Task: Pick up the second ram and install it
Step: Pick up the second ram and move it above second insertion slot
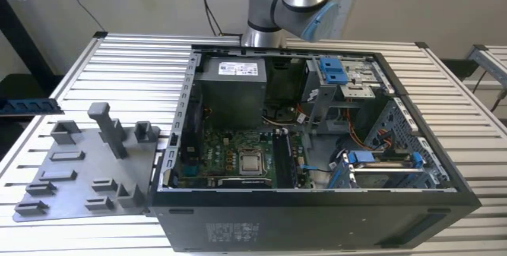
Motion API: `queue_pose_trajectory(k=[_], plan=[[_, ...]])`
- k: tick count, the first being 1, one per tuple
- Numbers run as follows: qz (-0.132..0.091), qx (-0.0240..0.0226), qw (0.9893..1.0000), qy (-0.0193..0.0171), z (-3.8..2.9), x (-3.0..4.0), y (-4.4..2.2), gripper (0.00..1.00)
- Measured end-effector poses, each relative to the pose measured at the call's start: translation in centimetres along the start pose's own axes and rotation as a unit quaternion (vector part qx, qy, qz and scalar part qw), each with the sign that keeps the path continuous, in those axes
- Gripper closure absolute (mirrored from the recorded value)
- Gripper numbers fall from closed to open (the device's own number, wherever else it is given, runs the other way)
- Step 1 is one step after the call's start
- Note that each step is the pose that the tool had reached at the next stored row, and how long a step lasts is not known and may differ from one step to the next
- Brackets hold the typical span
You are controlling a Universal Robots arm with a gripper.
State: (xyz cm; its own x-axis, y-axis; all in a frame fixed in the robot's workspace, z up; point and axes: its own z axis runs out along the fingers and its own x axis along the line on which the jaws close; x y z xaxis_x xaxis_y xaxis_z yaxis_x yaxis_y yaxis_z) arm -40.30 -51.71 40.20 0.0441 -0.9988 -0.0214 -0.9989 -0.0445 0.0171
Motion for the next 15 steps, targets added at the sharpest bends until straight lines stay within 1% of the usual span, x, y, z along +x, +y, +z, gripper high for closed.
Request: queue_pose_trajectory(k=[4, 7, 12, 15], plan=[[0.000, 0.0000, 1.0000, 0.0000, -0.01, 0.04, -0.78, 0.86], [0.000, 0.0000, 1.0000, 0.0000, -0.03, 0.07, -1.49, 0.86], [0.000, -0.0006, 1.0000, 0.0000, -0.05, 0.13, -2.82, 0.86], [0.000, -0.0011, 1.0000, 0.0000, -0.07, 0.17, -3.74, 0.86]])
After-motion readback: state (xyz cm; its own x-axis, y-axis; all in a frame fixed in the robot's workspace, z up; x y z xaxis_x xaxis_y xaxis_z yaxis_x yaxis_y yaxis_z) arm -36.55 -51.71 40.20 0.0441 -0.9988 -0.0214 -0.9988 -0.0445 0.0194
